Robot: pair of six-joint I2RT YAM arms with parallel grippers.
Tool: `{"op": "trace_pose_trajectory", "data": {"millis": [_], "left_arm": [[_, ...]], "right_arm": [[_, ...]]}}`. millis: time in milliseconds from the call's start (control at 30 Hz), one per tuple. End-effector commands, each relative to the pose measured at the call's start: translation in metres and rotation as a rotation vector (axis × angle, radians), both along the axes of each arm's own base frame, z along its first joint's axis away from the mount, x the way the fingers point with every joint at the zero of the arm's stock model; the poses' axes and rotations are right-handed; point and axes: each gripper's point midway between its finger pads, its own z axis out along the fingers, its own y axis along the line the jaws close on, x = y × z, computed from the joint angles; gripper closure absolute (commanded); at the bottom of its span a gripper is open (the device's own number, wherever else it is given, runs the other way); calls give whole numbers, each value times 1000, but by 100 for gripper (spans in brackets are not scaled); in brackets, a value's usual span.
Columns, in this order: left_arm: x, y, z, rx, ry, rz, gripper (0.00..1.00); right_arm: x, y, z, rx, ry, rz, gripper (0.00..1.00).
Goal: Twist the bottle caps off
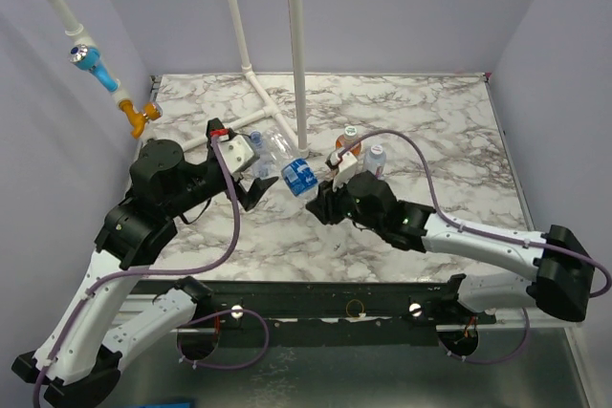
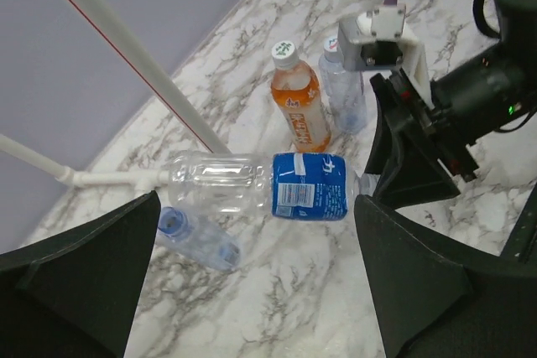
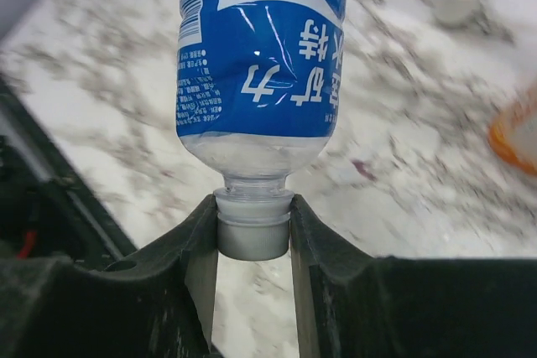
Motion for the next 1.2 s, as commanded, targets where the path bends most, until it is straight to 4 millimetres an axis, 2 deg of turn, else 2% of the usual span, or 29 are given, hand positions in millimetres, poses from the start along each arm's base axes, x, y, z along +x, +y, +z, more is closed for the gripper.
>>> {"op": "trace_pose_trajectory", "data": {"millis": [0, 100, 167, 267, 400, 667, 733, 867, 933, 1167], "left_arm": [[-10, 0, 35, 111, -307, -130, 1], [-18, 0, 46, 187, -468, -199, 1], [-24, 1, 43, 264, -586, -248, 1], [-29, 3, 25, 416, -761, -323, 1], [-33, 4, 6, 541, -917, -381, 1], [-29, 6, 8, 561, -899, -370, 1], [-27, 7, 0, 584, -873, -380, 1], [-26, 15, -35, 691, -746, -448, 1], [-23, 18, -46, 728, -683, -465, 1], [-2, 14, -41, 741, -618, -427, 2]], "right_arm": [[-37, 28, 67, 74, -6, 292, 71], [-46, 34, 94, 76, -10, 374, 72], [-52, 38, 108, 64, -7, 426, 72], [-55, 44, 133, 50, -24, 481, 73], [-52, 44, 147, 12, -47, 499, 74], [-50, 36, 143, -122, -45, 541, 80], [-46, 34, 142, -165, -69, 551, 80], [-35, 34, 149, -208, -129, 540, 80], [-32, 35, 153, -217, -149, 545, 80], [-32, 38, 149, -258, -161, 573, 80]]}}
